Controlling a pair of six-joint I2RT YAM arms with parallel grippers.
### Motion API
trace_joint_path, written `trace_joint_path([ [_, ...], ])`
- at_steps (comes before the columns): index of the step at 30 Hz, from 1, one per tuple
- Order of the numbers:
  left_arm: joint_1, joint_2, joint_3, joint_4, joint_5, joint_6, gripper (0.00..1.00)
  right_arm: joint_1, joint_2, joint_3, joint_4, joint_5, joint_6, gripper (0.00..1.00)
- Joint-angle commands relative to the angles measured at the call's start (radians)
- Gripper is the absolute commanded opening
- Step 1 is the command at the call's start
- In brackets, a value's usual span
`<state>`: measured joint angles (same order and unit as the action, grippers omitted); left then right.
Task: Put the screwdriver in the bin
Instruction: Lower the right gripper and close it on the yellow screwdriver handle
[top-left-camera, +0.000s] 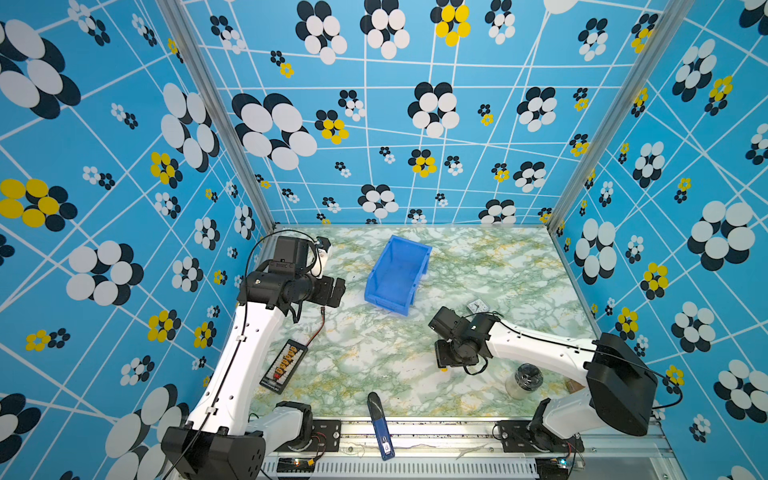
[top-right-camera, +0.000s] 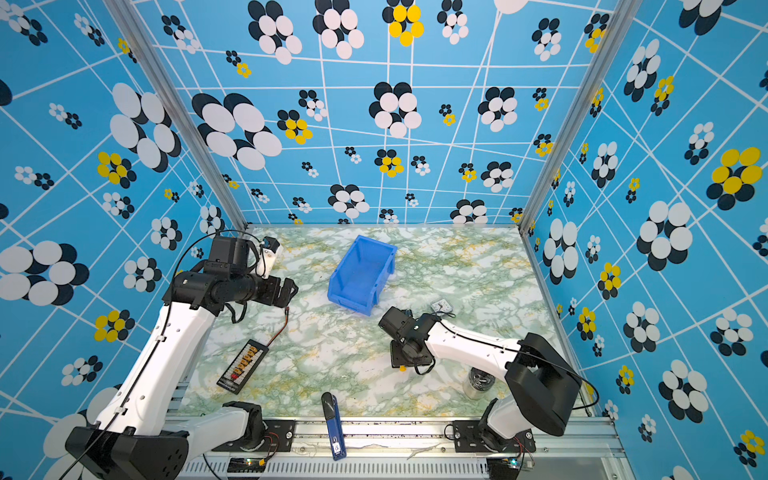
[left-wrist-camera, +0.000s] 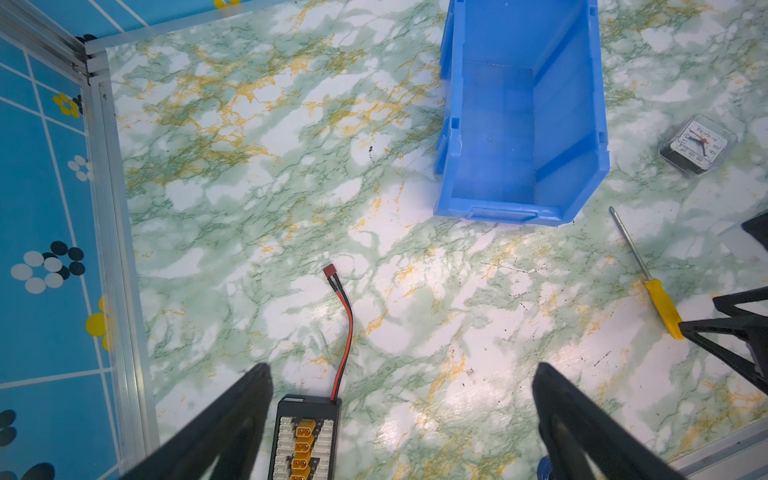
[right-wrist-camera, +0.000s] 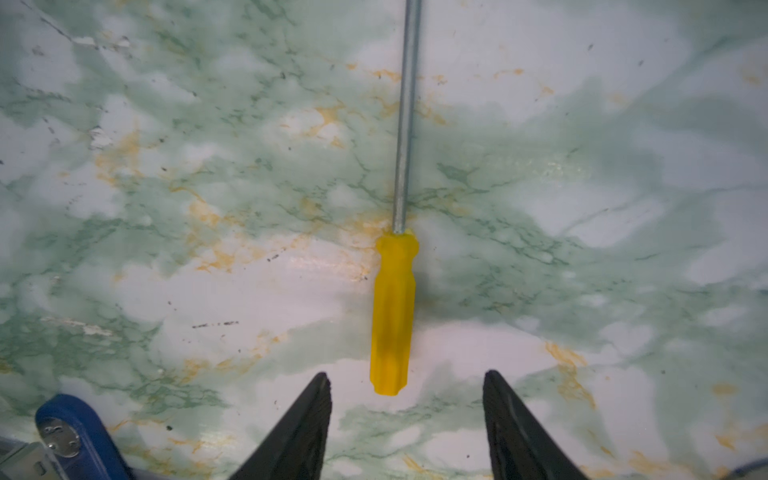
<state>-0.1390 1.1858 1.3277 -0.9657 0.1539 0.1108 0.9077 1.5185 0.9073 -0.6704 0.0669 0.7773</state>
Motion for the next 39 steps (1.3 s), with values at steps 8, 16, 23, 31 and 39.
trace_joint_path([
  [8,-0.006,0.003,-0.002,0.009,0.041,-0.035,0.99,0.008,0.081,0.022,0.004,0.022,0.014,0.55],
  [16,-0.007,0.0,-0.023,0.026,0.022,-0.022,0.99,0.021,0.133,0.043,0.02,0.016,0.013,0.52],
  [23,-0.006,-0.006,-0.039,0.033,0.012,-0.014,0.99,0.028,0.158,0.04,0.032,0.008,0.021,0.44],
  [31,-0.006,-0.012,-0.051,0.044,0.002,-0.01,0.99,0.033,0.147,0.026,0.016,0.032,0.028,0.32],
  [39,-0.008,-0.02,-0.051,0.05,0.005,-0.011,0.99,0.04,0.144,0.03,-0.002,0.049,0.02,0.22],
])
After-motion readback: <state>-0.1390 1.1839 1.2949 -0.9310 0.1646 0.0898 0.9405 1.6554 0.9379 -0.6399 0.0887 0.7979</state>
